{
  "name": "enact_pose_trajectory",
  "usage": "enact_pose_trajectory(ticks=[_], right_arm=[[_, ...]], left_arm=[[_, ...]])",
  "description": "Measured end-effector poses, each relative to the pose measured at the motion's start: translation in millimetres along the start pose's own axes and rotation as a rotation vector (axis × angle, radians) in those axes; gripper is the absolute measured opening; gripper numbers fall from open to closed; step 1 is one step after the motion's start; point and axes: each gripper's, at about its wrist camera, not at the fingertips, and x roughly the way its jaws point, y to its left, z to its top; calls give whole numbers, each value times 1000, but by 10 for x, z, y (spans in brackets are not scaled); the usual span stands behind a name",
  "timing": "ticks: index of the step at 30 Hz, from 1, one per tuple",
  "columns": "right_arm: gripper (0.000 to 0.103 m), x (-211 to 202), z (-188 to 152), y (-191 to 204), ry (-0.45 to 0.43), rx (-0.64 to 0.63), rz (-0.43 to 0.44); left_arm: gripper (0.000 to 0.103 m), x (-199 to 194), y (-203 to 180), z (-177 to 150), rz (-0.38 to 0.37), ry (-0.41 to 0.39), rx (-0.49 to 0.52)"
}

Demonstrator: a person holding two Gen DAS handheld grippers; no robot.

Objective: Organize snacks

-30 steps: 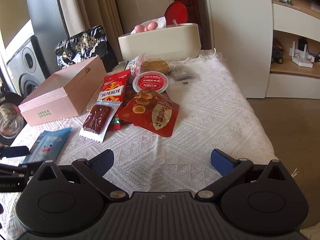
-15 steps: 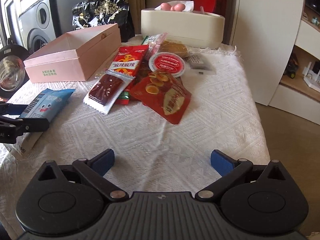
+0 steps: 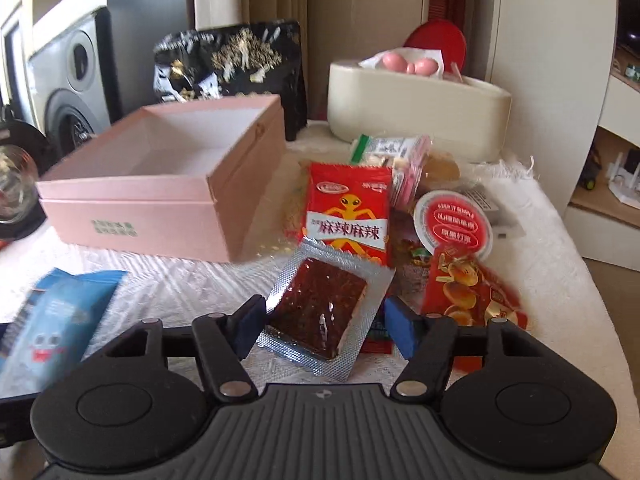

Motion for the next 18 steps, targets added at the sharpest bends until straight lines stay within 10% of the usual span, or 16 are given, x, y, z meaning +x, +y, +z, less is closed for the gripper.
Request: enact_pose_trajectory(ticks=[12,18], right_arm=[[47,-781,-9,13,-20,-146,197],[47,-1141,367,111,-187,-177,318]], left_arm=[[91,-260,217,19,-4,-20,-18],[91,-539,397,853,-34,-226,3]])
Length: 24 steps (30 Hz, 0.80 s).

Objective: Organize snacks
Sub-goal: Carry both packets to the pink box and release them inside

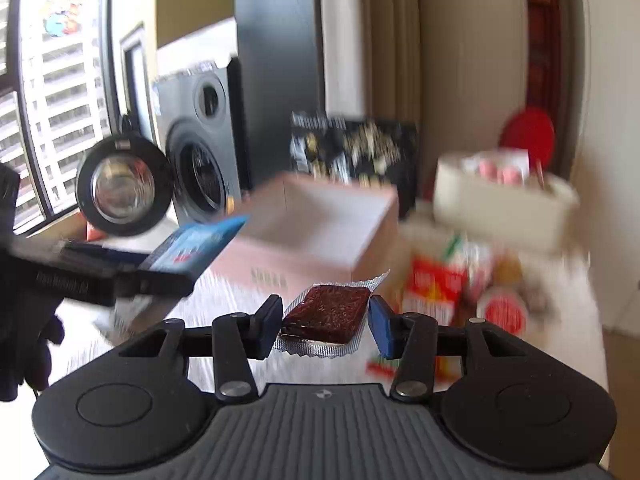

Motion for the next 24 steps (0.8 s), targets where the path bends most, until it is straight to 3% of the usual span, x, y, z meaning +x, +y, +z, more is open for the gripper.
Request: enact_pose_trajectory(ticks=[4,5,8,10,12,13,15,17,19,24], right_arm=[[47,378,471,5,-104,-38,-27],[51,496,567,-9,-119,-33,-16],[59,850,763,-83,-107,-10,16],[66,899,698,-132,-102,6,25],[73,885,544,-207,-88,4,10],[73,878,464,-249,-73,0,-8],[73,838,272,-375,-34,-9,-48],[73,808,133,-513,-12,-5,-94],[73,795,15,-656,16,11,-144],[73,752,-164,-827,56,88,-169]], left_arm=[[91,224,127,790,-29,-128,-17],[91,330,169,968,-50,-141,-37],[93,760,346,1243,-114,-94,-117],[93,1221,473,1143,-89,43,-157],[92,1689,507,858,44,215,-106],[92,1821,498,746,77,259,-67],[92,1929,485,621,76,279,-44],[91,1883,468,600,51,235,-74],[91,1877,379,602,54,219,-31],[91,1927,182,407,60,322,94]])
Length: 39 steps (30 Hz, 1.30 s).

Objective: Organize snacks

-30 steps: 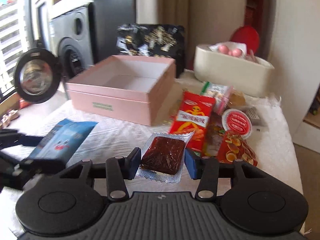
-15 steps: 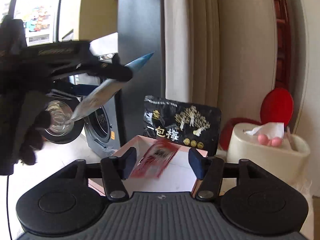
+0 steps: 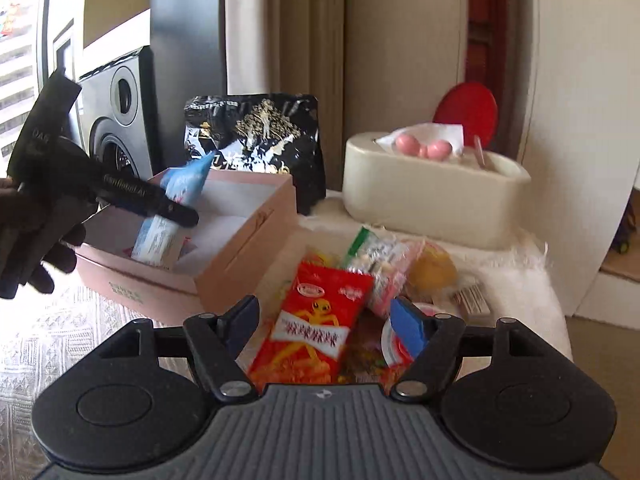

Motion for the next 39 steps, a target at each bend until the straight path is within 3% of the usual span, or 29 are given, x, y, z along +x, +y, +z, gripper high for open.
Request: enact_pose_trajectory(ticks=[3,8,13,21,25,28,29,32,36,39], right_arm=[[73,-59,-104,-3,-7,10,4],[73,-139,-202,-67,0,16,-17],[73,-219,-274,-112,10,32,-35],[74,-43,-280,22,35,29,16],[74,262,-270,173,95,-4,25],[71,328,-277,240,96,-27,-12],[59,302,-275,247,103,-29,-4],[54,127,-304,220,140,-9,63],[53,-262,-471,257,190,15,156],[58,-599,-614,341,217,45,297]], left_arm=[[89,-86,-62,-117,7,17,22],[74,-186,-72,-296,-66,91,-12],[70,-408,-133,-468,-35,85,23],[71,-662,-237,-666,-138,-9,-136],[70,-929,-284,-695,-104,-115,-155],[70,-1201,-371,-807,-168,-163,-158],[70,-1254,-411,-864,-190,-161,-155],[70,-1265,-557,-1078,-217,-107,-145],[70,-1099,-661,-1327,-250,-29,-191],[70,-981,-743,-1473,-290,14,-223]])
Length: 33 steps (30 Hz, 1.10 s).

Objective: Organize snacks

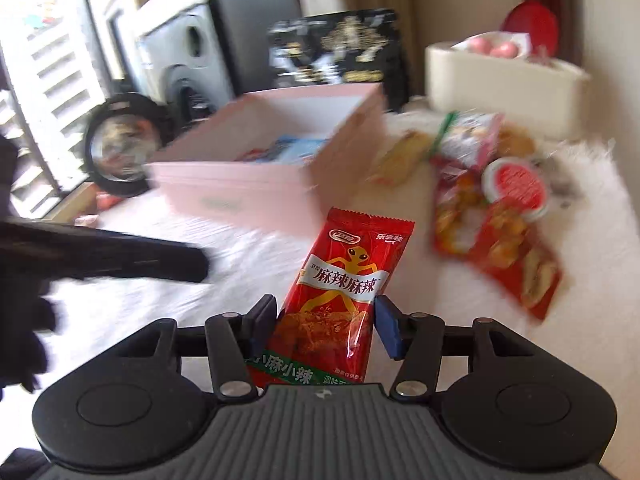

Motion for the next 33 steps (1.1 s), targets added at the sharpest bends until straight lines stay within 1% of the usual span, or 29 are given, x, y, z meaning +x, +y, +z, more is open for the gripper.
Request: enact_pose_trajectory(ticks=[2,3,4,5,7,9,11,14,16,17,20,21,22,23,24,26,30,31,32,33], right_arm=[[61,-152,-94,65,-9,-7,68],[69,-229,-122,85,-27,-18,76],[74,-301,-136,89,-50,-34,54],[79,-353,-141,81,-72,-54,17],[80,-407,-129,-11,-103,-62,-73],[80,-411,-69,-177,-128,-10,-184],[80,-410,28,-391,-160,66,-276],[80,-367,211,-716,-221,159,-335],[80,-266,373,-829,-243,180,-356],[80,-206,465,-830,-254,158,-345],[80,67,717,-699,-272,24,-279],[72,167,791,-669,-262,3,-251],[65,286,876,-639,-235,2,-211],[45,419,953,-633,-192,28,-171],[40,540,1017,-662,-154,65,-135],[40,747,1087,-746,-118,141,-84],[40,1099,1129,-917,-42,263,-44],[38,1173,1120,-949,-16,283,-24],[33,1222,1113,-963,5,295,-13],[32,1221,1098,-960,5,297,-8]], left_arm=[[70,62,-74,-67,-16,28,18],[69,91,-116,-79,-22,38,29],[67,109,-147,-79,-21,38,34],[67,123,-185,-77,-24,33,31],[67,187,-242,-56,-20,41,32],[67,270,-312,-67,1,47,52],[67,348,-385,-90,22,57,83],[67,447,-530,-100,46,63,160],[67,501,-640,-114,51,72,219],[67,528,-698,-131,62,73,254],[67,605,-838,-188,107,76,357],[67,620,-870,-210,123,76,392],[67,629,-886,-229,139,78,419],[68,625,-886,-252,144,79,439],[68,622,-870,-260,145,84,444],[68,573,-793,-266,139,90,433],[68,465,-649,-234,160,83,399],[67,441,-617,-228,165,80,391],[67,426,-593,-218,172,79,382],[67,402,-565,-219,172,79,373]])
